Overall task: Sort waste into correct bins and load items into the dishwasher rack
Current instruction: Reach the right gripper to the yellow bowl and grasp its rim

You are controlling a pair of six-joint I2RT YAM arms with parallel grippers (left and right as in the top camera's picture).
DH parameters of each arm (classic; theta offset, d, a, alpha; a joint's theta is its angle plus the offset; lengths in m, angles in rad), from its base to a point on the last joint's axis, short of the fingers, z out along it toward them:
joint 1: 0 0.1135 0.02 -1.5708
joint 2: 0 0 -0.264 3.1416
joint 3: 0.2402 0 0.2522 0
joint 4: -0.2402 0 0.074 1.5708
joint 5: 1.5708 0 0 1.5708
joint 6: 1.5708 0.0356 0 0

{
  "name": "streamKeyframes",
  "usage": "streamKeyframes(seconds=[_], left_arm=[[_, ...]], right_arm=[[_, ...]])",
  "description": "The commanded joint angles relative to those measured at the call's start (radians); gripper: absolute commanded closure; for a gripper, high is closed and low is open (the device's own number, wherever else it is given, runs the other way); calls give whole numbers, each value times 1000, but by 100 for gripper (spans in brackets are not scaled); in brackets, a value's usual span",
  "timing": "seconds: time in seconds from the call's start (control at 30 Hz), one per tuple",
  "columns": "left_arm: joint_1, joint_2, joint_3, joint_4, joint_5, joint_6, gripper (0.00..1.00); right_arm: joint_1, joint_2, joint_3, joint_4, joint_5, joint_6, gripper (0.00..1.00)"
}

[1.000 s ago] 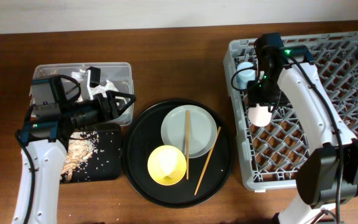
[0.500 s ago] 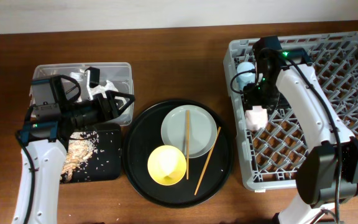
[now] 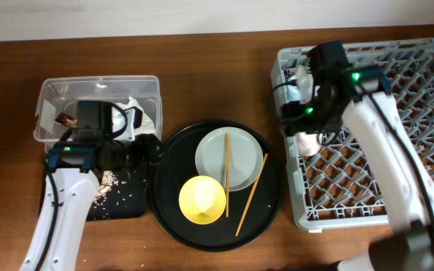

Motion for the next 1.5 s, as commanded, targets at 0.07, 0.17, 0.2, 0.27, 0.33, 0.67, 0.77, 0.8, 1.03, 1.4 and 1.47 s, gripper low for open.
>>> streamKeyframes(seconds=[0.07, 0.17, 0.2, 0.27, 0.33, 0.67, 0.77, 0.8, 1.03, 1.4, 1.47], left_arm=[[48, -10, 1, 48, -150, -10, 44], [180, -10, 1, 98, -149, -76, 42], [236, -10, 1, 107, -146, -97, 39], [331, -10, 1, 113, -146, -115, 27], [417, -10, 1, 107, -146, -117, 2], [483, -10, 1, 73, -146, -117, 1], [483, -10, 1, 60, -146, -117, 1], [483, -10, 1, 57, -146, -117, 1], [483, -10, 1, 57, -146, -117, 1], [483, -10, 1, 58, -146, -117, 1], [483, -10, 1, 58, -146, -117, 1]], right_arm=[[296, -77, -2, 0, -102, -13, 31], [461, -52, -15, 28, -94, 31, 31], [513, -41, -24, 46, -94, 33, 31], [609, -17, -48, 99, -91, 33, 31], [715, 13, -98, 186, -66, 33, 31], [927, 206, -261, 458, 227, 91, 43], [926, 271, -265, 477, 270, 95, 52], [926, 286, -266, 484, 276, 95, 52], [927, 344, -265, 494, 274, 142, 66], [926, 303, -245, 462, 273, 145, 96], [926, 261, -216, 440, 273, 149, 96]])
